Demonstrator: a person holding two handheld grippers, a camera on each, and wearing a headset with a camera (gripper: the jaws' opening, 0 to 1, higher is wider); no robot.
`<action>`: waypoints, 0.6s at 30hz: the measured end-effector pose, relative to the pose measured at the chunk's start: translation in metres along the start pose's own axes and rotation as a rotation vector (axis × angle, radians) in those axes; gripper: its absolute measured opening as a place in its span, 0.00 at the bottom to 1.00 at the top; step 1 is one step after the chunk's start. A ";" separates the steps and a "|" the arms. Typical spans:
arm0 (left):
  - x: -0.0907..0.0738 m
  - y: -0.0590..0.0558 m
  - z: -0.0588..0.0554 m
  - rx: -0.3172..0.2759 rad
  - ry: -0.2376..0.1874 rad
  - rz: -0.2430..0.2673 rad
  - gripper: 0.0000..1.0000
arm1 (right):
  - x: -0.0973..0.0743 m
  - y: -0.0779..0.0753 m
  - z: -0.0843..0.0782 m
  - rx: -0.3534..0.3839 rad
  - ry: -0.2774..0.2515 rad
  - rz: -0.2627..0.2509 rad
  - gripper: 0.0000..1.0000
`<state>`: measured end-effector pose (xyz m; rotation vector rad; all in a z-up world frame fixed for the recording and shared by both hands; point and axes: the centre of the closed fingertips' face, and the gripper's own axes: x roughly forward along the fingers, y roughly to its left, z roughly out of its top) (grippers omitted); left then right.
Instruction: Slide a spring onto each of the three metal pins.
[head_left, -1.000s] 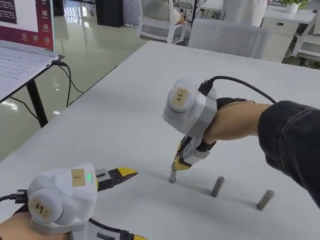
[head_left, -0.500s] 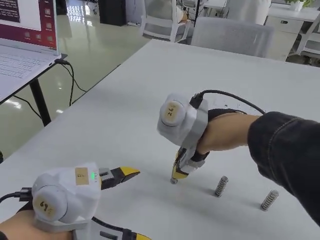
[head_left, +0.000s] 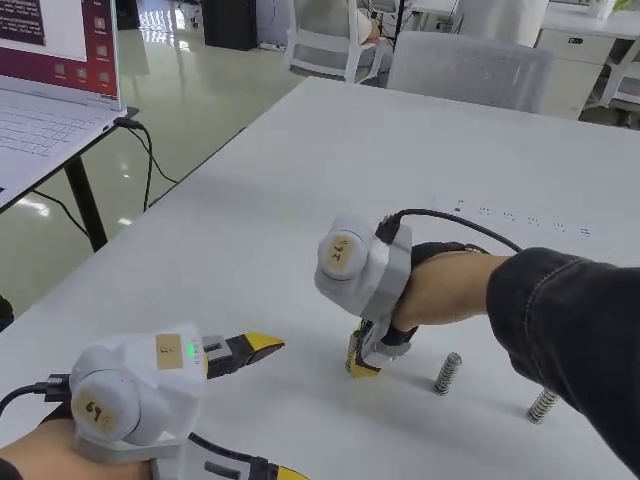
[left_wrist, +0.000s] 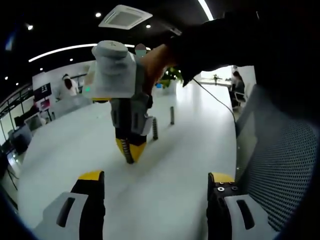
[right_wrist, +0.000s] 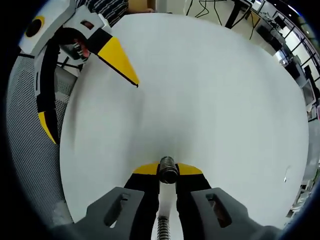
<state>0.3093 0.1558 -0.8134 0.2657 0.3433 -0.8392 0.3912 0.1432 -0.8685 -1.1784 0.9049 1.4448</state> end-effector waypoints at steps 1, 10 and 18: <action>0.000 -0.001 0.000 0.000 0.001 -0.001 0.80 | 0.000 0.000 0.000 0.002 -0.004 0.000 0.09; 0.003 -0.002 0.001 0.004 0.002 -0.010 0.80 | -0.009 -0.003 -0.001 0.008 -0.031 -0.014 0.16; 0.006 -0.002 0.003 0.009 0.005 -0.020 0.80 | -0.022 -0.006 -0.010 0.073 -0.079 -0.012 0.21</action>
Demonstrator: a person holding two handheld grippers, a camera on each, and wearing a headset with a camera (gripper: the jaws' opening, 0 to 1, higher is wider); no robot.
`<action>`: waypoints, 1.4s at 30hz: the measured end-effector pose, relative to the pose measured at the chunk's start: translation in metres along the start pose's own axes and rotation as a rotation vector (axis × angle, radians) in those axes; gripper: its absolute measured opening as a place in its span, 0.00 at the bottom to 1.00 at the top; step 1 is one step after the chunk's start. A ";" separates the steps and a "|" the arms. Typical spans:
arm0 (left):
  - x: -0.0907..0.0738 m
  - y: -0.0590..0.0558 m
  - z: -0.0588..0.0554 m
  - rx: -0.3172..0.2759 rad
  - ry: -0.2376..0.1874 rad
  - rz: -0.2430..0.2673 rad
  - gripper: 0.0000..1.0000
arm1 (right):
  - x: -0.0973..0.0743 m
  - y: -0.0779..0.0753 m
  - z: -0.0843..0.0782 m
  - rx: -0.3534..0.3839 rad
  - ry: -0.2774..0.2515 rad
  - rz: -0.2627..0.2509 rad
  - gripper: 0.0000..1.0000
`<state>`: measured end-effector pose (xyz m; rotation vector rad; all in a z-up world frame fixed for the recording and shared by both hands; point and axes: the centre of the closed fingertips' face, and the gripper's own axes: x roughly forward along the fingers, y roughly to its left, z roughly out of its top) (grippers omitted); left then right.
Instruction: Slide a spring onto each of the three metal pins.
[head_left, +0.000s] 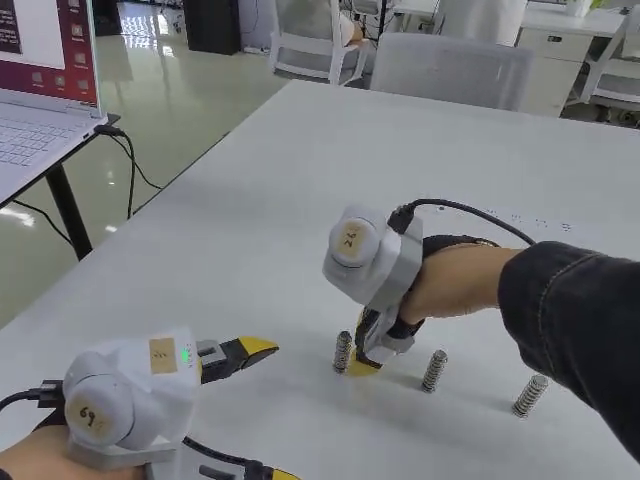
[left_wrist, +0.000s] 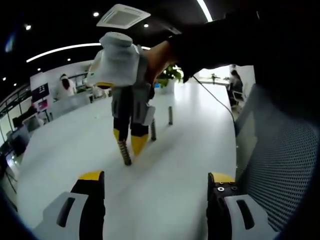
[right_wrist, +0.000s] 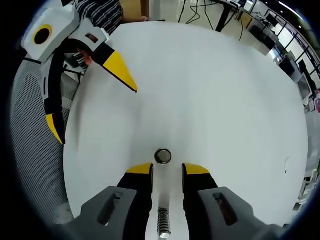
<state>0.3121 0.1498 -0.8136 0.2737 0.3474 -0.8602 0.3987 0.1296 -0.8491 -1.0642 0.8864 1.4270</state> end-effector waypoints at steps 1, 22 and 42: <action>0.001 0.000 0.000 0.000 0.000 -0.002 0.80 | -0.002 0.000 -0.001 0.008 -0.006 0.000 0.23; 0.019 0.001 0.007 0.004 0.011 -0.035 0.81 | -0.041 -0.002 -0.036 0.172 -0.203 -0.075 0.41; 0.026 0.004 0.006 -0.013 0.011 -0.030 0.81 | -0.082 -0.006 -0.073 0.308 -0.399 -0.239 0.63</action>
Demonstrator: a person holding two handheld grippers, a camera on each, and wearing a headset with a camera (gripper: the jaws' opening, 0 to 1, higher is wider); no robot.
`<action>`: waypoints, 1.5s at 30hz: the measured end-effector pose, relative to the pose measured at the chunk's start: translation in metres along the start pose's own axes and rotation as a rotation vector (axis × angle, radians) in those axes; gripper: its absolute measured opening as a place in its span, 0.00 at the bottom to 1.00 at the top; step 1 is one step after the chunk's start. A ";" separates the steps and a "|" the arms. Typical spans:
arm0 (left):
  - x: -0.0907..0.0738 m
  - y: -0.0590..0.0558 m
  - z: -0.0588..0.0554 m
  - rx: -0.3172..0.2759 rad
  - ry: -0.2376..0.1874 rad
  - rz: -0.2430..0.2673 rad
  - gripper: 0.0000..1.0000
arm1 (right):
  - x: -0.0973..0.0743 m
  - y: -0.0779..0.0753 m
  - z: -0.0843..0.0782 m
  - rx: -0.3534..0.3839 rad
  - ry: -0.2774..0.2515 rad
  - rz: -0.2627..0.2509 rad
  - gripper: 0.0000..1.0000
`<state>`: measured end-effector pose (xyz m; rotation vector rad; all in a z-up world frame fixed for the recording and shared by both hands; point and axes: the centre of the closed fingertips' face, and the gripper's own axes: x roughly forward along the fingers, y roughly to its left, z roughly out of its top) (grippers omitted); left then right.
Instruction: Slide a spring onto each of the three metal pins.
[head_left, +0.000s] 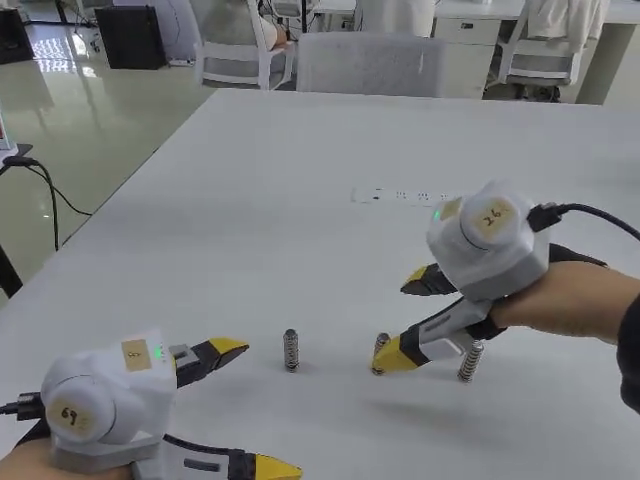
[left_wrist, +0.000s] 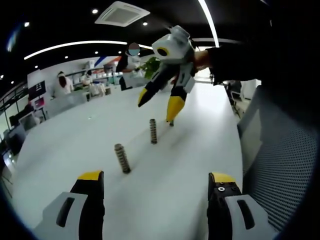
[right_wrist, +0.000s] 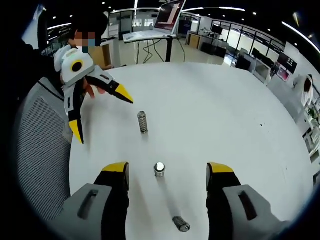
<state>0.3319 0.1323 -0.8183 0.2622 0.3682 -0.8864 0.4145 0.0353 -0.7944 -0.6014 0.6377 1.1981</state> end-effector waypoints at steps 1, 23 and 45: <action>0.000 0.001 0.000 -0.001 0.000 0.002 0.81 | -0.002 -0.001 0.000 0.008 -0.011 -0.010 0.64; 0.000 0.005 0.003 -0.016 -0.015 0.019 0.83 | -0.048 -0.011 -0.038 0.139 -0.166 -0.161 0.81; 0.000 0.002 0.004 -0.040 -0.031 0.019 0.84 | -0.052 0.020 -0.071 0.200 -0.224 -0.173 0.85</action>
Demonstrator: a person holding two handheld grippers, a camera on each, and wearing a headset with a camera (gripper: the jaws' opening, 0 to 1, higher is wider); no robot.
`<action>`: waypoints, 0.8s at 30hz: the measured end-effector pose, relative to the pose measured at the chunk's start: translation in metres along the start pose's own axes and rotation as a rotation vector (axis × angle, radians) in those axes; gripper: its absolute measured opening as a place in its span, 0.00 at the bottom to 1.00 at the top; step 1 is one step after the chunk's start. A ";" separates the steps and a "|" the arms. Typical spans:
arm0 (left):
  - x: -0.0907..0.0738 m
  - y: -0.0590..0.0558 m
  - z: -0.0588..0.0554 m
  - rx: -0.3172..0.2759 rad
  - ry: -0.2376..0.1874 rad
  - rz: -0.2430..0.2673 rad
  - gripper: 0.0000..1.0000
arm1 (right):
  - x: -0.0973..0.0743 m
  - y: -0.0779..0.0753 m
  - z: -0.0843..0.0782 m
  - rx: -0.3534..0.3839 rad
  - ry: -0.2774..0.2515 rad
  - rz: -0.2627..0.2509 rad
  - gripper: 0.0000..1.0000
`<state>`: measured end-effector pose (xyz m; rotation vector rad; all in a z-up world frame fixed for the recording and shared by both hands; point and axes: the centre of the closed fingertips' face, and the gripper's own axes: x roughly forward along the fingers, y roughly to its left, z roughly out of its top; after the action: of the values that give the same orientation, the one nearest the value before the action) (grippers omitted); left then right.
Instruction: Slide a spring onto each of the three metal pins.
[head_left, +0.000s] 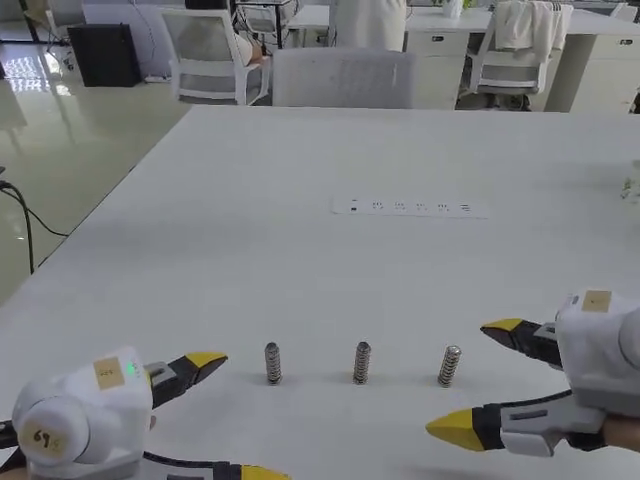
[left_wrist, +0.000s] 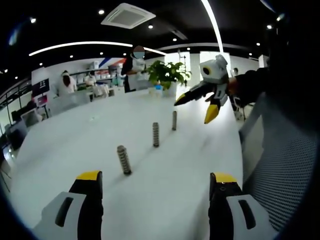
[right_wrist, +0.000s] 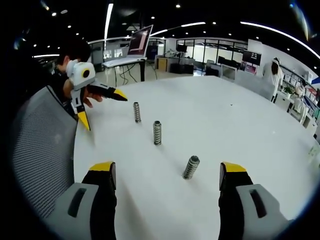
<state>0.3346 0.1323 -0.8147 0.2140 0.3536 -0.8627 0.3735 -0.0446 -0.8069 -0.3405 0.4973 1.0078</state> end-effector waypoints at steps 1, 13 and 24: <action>0.000 0.000 0.000 0.000 0.000 0.000 0.84 | 0.000 0.002 -0.002 0.002 -0.001 -0.001 0.85; -0.001 -0.001 -0.002 -0.018 -0.007 0.009 0.85 | 0.003 0.007 -0.005 0.023 -0.022 -0.012 0.85; -0.002 0.000 -0.003 -0.025 -0.010 0.016 0.86 | 0.003 0.007 -0.005 0.028 -0.031 -0.017 0.86</action>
<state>0.3325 0.1345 -0.8164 0.1894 0.3528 -0.8428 0.3675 -0.0412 -0.8127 -0.3030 0.4800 0.9875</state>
